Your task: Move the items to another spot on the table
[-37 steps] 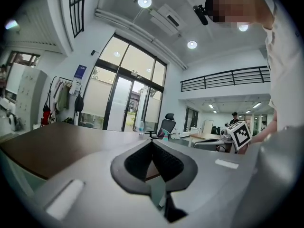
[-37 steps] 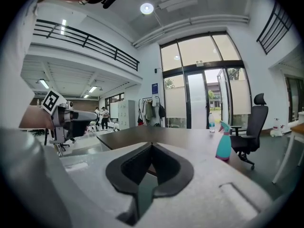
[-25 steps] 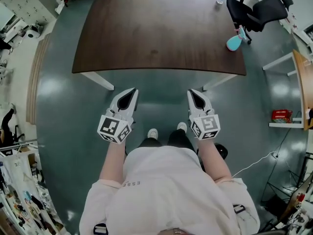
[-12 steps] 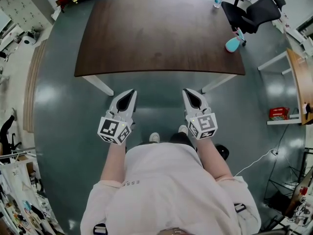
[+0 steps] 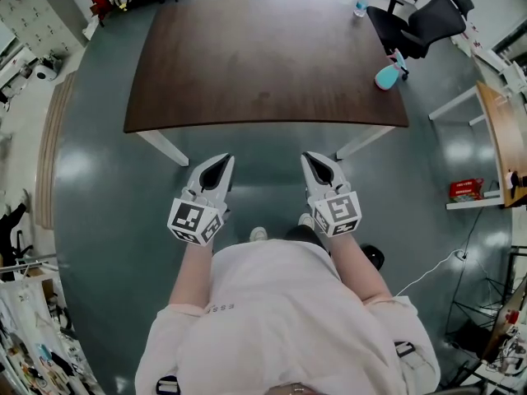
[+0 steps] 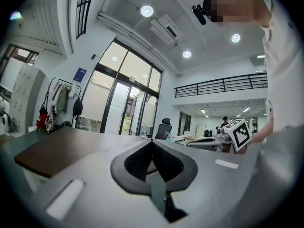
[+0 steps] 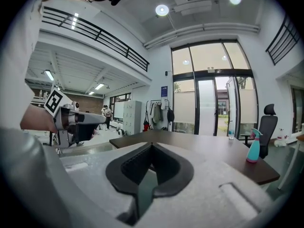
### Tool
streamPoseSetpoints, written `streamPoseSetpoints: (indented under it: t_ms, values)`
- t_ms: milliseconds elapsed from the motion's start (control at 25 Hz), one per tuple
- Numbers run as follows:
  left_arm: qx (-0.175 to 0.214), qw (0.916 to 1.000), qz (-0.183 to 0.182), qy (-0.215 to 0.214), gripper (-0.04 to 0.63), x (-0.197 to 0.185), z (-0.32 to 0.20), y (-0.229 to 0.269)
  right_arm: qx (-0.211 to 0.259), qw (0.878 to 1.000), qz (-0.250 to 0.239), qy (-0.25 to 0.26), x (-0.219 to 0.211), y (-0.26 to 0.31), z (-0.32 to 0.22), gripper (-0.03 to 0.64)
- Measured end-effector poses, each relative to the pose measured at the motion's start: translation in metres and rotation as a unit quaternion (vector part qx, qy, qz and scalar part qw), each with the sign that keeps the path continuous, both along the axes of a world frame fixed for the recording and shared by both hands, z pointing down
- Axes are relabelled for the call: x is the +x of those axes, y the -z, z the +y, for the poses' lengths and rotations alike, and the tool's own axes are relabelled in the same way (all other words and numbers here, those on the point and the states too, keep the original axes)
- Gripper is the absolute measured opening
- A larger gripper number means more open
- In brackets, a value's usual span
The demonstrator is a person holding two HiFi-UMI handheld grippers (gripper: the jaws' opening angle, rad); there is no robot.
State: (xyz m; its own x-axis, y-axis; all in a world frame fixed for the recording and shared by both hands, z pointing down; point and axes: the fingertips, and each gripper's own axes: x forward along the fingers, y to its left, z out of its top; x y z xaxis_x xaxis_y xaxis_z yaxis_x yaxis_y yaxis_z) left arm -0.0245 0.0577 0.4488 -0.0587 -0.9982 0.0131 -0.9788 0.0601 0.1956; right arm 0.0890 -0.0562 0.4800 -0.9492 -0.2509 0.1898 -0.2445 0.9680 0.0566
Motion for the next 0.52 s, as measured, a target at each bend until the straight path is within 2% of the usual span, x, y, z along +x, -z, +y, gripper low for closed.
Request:
streamPoseSetpoints:
  t_ms: [520]
  values:
    - [-0.003,0.9999,-0.007,-0.007,0.017,0.0057,-0.0069,0.0020,0.004,1.000,0.004,0.009,-0.0028,0.0056,-0.0047,-0.008]
